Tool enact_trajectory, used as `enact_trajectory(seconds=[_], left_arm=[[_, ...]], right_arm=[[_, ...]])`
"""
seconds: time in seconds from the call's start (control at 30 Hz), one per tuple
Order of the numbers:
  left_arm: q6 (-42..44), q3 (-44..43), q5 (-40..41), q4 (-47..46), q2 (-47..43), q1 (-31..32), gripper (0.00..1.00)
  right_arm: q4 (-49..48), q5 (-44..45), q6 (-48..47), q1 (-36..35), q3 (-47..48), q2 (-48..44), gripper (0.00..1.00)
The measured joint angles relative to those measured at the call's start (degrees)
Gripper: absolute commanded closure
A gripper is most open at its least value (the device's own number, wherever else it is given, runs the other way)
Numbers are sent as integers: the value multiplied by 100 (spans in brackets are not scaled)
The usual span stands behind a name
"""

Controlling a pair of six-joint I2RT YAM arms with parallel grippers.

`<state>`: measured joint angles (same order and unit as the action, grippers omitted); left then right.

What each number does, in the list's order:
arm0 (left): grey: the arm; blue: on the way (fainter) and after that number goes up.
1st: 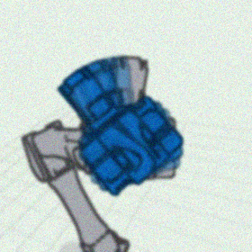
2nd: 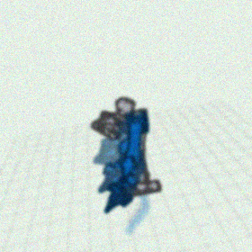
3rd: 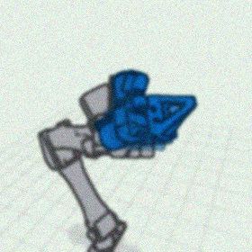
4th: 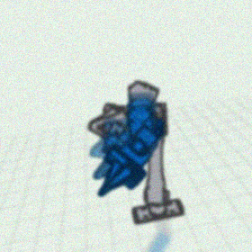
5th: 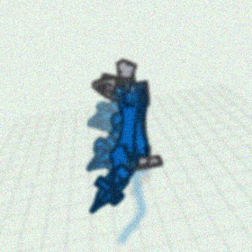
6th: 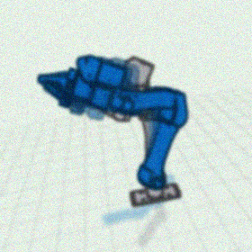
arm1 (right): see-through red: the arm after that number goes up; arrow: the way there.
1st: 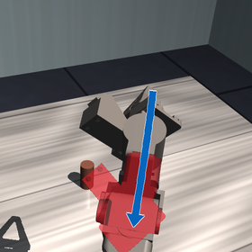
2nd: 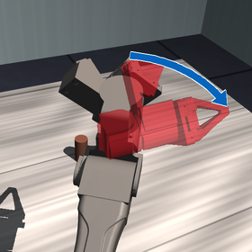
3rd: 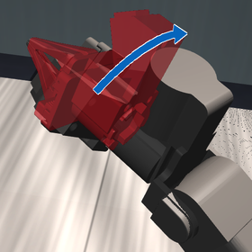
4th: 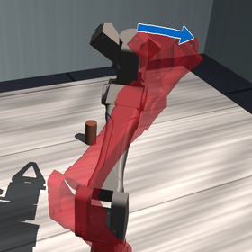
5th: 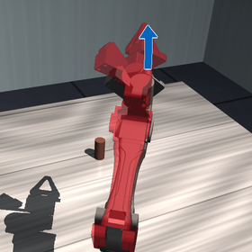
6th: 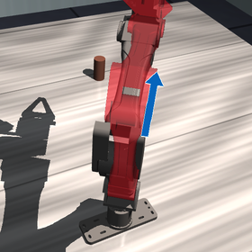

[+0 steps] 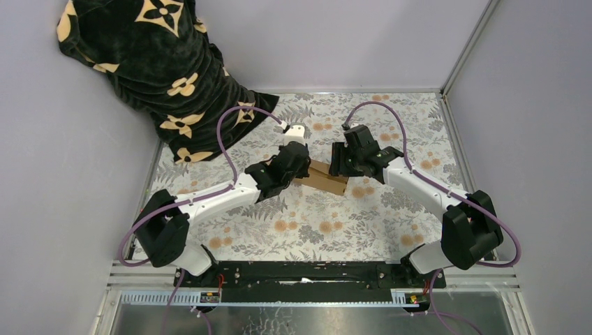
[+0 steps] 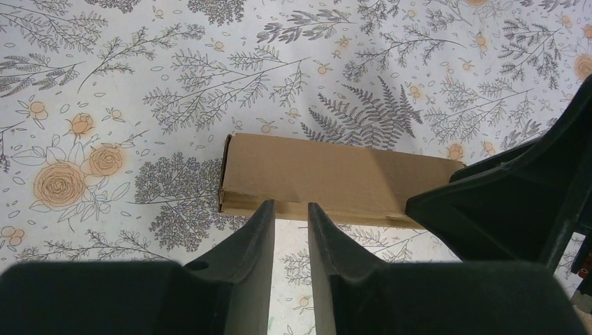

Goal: Fold the paper box

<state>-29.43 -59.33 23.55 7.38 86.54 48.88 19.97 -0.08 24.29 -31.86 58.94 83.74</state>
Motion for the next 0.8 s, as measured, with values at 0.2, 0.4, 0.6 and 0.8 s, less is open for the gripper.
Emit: enact_trajectory(seconds=[0.2, 0.4, 0.6, 0.8], left_arm=[[7, 0, 4, -24, 35, -57, 70], [42, 0, 4, -50, 234, -136, 70], [39, 13, 2, -92, 374, -175, 71], [39, 136, -4, -111, 387, -175, 70]], right_arm=[[-13, 0, -4, 0, -13, 0, 40], [-17, 0, -9, 0, -22, 0, 40], [-70, -2, -20, 0, -44, 0, 40], [-114, 0, -46, 0, -74, 0, 40]])
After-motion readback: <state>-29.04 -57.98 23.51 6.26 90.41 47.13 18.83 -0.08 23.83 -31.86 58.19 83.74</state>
